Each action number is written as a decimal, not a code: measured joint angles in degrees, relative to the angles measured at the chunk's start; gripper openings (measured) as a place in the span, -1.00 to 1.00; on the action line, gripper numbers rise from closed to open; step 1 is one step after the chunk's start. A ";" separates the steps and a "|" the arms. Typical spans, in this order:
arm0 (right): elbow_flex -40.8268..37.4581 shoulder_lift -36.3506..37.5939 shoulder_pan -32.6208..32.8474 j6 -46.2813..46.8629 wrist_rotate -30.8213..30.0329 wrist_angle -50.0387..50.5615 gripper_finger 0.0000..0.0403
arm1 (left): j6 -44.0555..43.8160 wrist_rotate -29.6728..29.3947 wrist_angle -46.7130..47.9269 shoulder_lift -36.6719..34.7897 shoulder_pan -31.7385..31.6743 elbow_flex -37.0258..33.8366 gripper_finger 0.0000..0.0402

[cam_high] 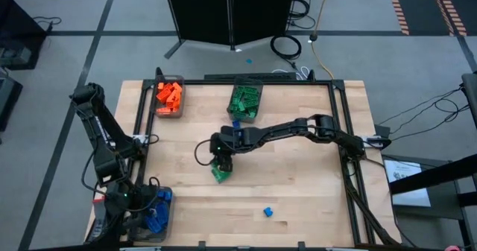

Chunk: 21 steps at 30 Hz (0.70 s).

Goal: Sort blocks
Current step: Put the blue game piece into the bottom left black transparent bin

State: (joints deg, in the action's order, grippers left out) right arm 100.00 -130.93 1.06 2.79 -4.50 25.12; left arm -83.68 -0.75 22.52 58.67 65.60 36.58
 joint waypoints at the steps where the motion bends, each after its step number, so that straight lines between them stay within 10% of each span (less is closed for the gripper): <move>1: -0.21 0.00 0.00 0.10 0.00 -0.04 0.07 | 0.00 -0.07 -0.01 0.00 0.00 0.00 0.31; 10: -0.47 0.00 0.00 -0.61 0.05 -0.06 -0.06 | 0.02 -3.85 -0.10 0.00 0.00 0.00 0.31; 21: -0.30 0.09 0.54 -6.45 -5.40 1.52 -0.96 | 2.28 -11.51 -5.58 0.00 -0.19 0.00 0.31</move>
State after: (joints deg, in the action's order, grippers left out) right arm 99.69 -130.84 1.60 -3.66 -9.90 26.64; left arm -81.40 -12.26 16.94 58.67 65.41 36.58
